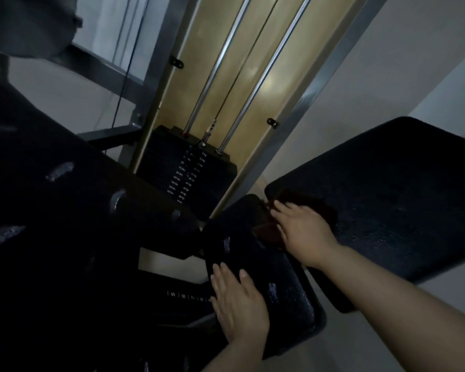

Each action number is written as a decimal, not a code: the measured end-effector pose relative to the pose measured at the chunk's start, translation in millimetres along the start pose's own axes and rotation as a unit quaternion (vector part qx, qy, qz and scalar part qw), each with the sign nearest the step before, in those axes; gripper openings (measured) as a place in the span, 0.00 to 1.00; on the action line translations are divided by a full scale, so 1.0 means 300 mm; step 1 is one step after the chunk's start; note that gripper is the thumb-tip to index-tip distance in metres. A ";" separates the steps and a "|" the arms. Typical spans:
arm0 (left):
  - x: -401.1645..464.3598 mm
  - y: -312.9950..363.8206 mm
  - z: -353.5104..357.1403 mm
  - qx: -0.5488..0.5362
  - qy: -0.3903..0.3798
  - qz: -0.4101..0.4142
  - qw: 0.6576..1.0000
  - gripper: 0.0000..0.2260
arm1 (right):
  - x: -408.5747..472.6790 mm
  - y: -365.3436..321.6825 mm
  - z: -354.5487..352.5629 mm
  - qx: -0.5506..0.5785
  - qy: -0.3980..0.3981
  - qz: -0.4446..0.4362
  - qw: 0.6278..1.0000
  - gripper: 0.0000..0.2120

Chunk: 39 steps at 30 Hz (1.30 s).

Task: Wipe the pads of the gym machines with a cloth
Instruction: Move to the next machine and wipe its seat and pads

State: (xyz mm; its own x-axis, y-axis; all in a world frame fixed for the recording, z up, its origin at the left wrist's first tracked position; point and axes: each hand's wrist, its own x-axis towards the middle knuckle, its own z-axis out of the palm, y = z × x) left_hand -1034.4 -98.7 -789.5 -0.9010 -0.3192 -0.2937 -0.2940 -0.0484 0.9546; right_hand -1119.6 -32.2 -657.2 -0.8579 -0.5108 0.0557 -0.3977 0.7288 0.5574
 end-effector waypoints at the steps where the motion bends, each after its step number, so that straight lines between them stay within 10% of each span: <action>1: -0.005 -0.018 0.000 -0.010 0.004 -0.005 1.000 0.24 | -0.049 -0.005 -0.007 0.014 0.005 -0.014 1.000 0.25; 9: -0.004 -0.066 -0.006 -0.067 -0.021 -0.010 0.997 0.24 | -0.263 -0.081 -0.015 0.225 0.124 0.050 0.965 0.24; 13: 0.000 -0.067 -0.009 -0.100 -0.015 -0.012 0.995 0.23 | -0.241 -0.154 0.074 0.090 -0.033 -0.014 0.995 0.23; 25: 0.011 -0.076 -0.012 -0.134 -0.029 -0.002 0.991 0.24 | 0.335 -0.127 0.114 -0.008 -0.073 0.048 0.996 0.22; 39: -0.002 -0.083 -0.019 -0.209 -0.016 -0.020 0.978 0.23 | -0.332 -0.260 0.070 -0.040 -0.079 0.022 0.996 0.33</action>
State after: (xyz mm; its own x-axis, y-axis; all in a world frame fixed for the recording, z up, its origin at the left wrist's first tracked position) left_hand -1024.8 -102.6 -812.8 -0.9029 -0.2802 -0.3260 -0.1792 -0.4440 0.8779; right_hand -1010.0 -28.5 -723.5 -0.9170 -0.3961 -0.0466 -0.3369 0.7067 0.6221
